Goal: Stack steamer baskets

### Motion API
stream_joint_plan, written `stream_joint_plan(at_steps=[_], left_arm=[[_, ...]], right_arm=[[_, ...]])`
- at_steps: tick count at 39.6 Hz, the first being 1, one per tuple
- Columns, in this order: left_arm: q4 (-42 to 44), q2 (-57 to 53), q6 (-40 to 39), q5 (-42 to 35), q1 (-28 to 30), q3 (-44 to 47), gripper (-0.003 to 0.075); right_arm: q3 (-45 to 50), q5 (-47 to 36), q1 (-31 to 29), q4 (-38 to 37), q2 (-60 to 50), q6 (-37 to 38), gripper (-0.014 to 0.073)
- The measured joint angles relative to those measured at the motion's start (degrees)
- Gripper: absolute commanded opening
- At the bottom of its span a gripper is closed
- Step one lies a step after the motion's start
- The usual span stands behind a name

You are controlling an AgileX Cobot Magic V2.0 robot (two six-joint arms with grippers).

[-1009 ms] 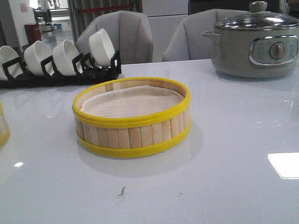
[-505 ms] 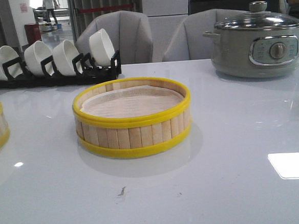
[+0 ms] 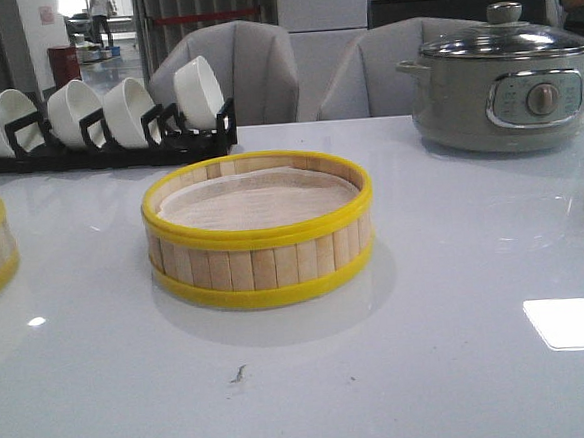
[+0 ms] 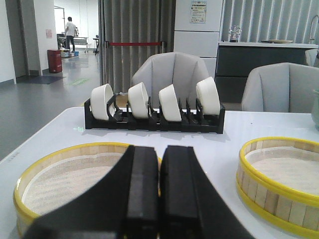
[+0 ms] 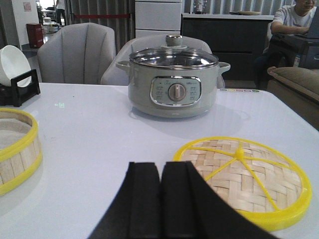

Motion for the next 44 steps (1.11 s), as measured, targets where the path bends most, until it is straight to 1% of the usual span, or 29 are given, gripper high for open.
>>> stream_joint_plan(at_steps=[8,12,16,20,25,30,32,36,44], left_arm=[[0.0,0.0,0.0,0.0,-0.26,-0.1,0.0085],[0.0,0.9,0.0,2.76,-0.38,-2.15,0.0085],[0.0,6.2,0.0,6.37,-0.38,-8.81,0.0085],[0.37,15.1,0.0,10.37,-0.38,-19.07,0.0085],[1.25,27.95,0.12,17.32,-0.38,-34.66,0.0085],[2.4,37.33,0.34,24.87,-0.38,-48.52,0.0085],[2.79,39.95,0.81,27.34,-0.38,-52.08,0.0085],[3.15,43.67,2.67,31.23,-0.38,-56.35,0.0085],[3.51,45.11,4.72,34.37,-0.38,-57.04,0.0085]], right_arm=[[0.0,0.0,0.0,0.0,0.0,0.0,0.0066],[0.0,0.0,0.0,0.0,0.0,0.0,0.0066],[0.0,0.0,0.0,0.0,0.0,0.0,0.0066],[0.0,0.0,0.0,0.0,0.0,0.0,0.0066],[0.0,0.0,0.0,0.0,0.0,0.0,0.0066],[0.0,0.0,0.0,0.0,0.0,0.0,0.0066],[0.0,0.0,0.0,0.0,0.0,0.0,0.0066],[0.0,0.0,0.0,0.0,0.0,0.0,0.0066],[0.0,0.0,0.0,0.0,0.0,0.0,0.0066]])
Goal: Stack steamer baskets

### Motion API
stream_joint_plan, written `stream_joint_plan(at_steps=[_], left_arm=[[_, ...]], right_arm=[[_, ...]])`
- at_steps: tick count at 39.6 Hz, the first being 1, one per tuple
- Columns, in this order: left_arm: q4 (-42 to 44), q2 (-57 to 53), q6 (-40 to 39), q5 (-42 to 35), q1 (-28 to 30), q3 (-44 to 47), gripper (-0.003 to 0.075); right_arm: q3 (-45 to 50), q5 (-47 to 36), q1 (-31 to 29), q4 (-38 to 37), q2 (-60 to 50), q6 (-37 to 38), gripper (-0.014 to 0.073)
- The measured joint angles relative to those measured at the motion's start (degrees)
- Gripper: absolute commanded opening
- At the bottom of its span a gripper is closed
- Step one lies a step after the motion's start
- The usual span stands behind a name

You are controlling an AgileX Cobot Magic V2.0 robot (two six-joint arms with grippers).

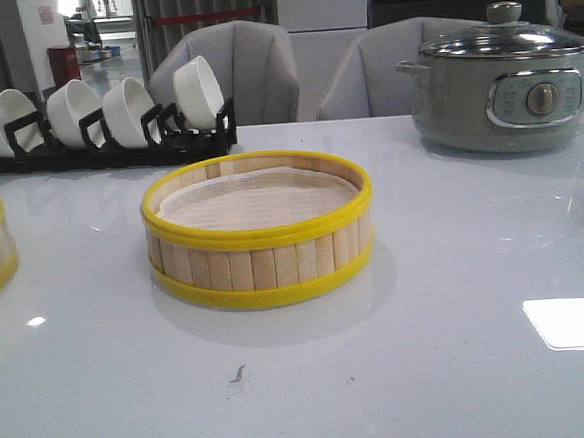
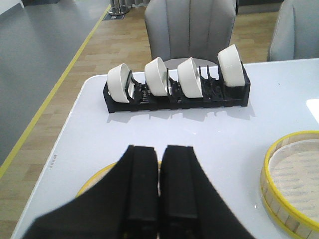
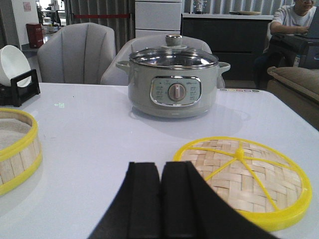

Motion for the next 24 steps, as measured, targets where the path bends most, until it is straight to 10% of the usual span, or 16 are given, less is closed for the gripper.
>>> stream_joint_plan(at_steps=[24], left_arm=[[0.53,0.0,0.79,1.12,0.0,-0.17,0.0085]], right_arm=[[0.0,0.0,0.0,0.0,0.0,0.0,0.0066]])
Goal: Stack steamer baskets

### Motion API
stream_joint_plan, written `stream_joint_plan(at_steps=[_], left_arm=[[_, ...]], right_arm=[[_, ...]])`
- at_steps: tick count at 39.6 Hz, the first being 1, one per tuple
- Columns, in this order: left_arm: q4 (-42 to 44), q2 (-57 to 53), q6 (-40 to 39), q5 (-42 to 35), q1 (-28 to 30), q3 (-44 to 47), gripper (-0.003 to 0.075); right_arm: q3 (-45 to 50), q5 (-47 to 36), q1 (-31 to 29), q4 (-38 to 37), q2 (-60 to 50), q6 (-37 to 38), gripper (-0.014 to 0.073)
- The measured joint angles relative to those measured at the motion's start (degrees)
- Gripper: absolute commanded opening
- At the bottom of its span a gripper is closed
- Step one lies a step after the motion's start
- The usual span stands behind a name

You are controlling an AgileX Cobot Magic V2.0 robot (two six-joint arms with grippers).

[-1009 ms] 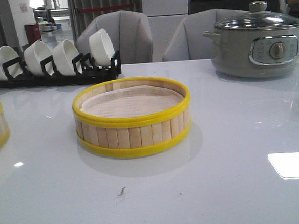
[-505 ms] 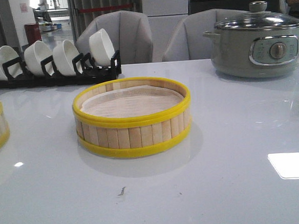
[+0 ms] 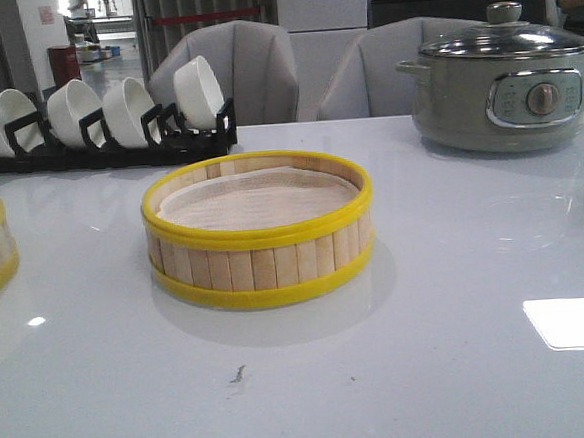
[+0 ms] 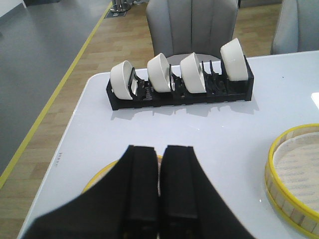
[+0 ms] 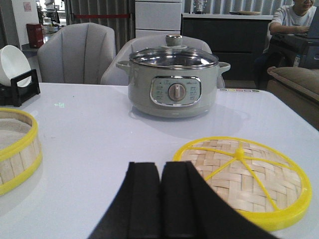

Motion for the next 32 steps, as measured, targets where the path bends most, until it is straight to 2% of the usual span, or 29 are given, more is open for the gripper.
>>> stream_joint_plan(at_steps=[23,32], left_arm=[[-0.2,0.0,0.02,0.13,0.0,0.0,0.0085],[-0.2,0.0,0.02,0.48,0.0,0.0,0.0085]], right_arm=[[0.0,-0.05,0.0,0.0,0.0,0.0,0.0066],[0.0,-4.81,0.0,1.06,0.0,0.69,0.0066]])
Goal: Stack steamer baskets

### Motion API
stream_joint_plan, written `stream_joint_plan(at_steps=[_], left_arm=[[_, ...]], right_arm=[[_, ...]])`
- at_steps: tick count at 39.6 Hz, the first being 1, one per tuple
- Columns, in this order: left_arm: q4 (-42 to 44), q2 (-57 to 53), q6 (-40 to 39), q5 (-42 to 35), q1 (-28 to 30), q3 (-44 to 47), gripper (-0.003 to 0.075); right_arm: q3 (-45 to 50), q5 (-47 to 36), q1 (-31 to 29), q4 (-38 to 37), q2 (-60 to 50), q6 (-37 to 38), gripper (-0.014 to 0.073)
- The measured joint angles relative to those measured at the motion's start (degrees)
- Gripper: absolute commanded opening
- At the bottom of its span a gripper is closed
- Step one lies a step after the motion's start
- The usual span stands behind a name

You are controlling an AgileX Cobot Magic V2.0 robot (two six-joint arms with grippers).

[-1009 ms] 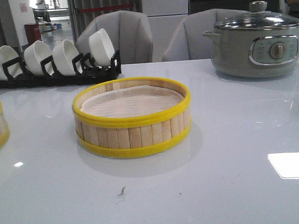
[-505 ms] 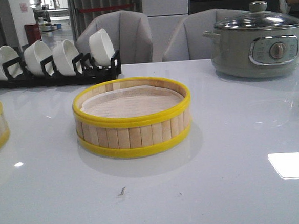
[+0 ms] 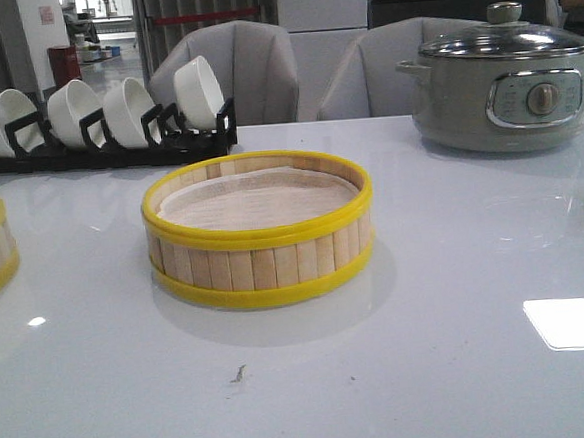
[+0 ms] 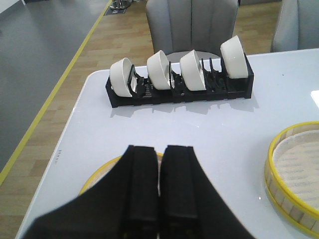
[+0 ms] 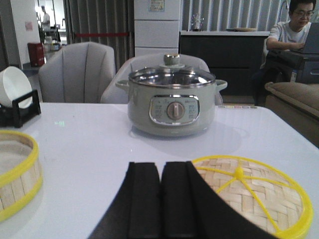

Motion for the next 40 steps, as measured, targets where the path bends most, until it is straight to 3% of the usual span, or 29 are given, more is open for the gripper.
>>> stream_joint_plan(at_steps=[5,14,23,31,40], left_arm=[[0.0,0.0,0.0,0.56,0.0,0.0,0.0085],[0.0,0.0,0.0,2.56,0.0,0.0,0.0085],[0.0,0.0,0.0,2.56,0.0,0.0,0.0085],[0.0,0.0,0.0,2.63,0.16,0.0,0.0085],[0.0,0.0,0.0,2.63,0.92,0.0,0.0085]], right_arm=[[-0.17,-0.27,0.0,0.87,0.0,2.82,0.0066],[-12.42,12.73,0.0,0.55,2.57,4.22,0.0066],[-30.0,18.68,0.0,-3.98,24.74,3.99,0.0066],[-39.81,22.85,0.0,-4.25,41.71,3.99,0.0066],[-41.8,24.02,0.0,-4.14,46.27,3.99,0.0066]])
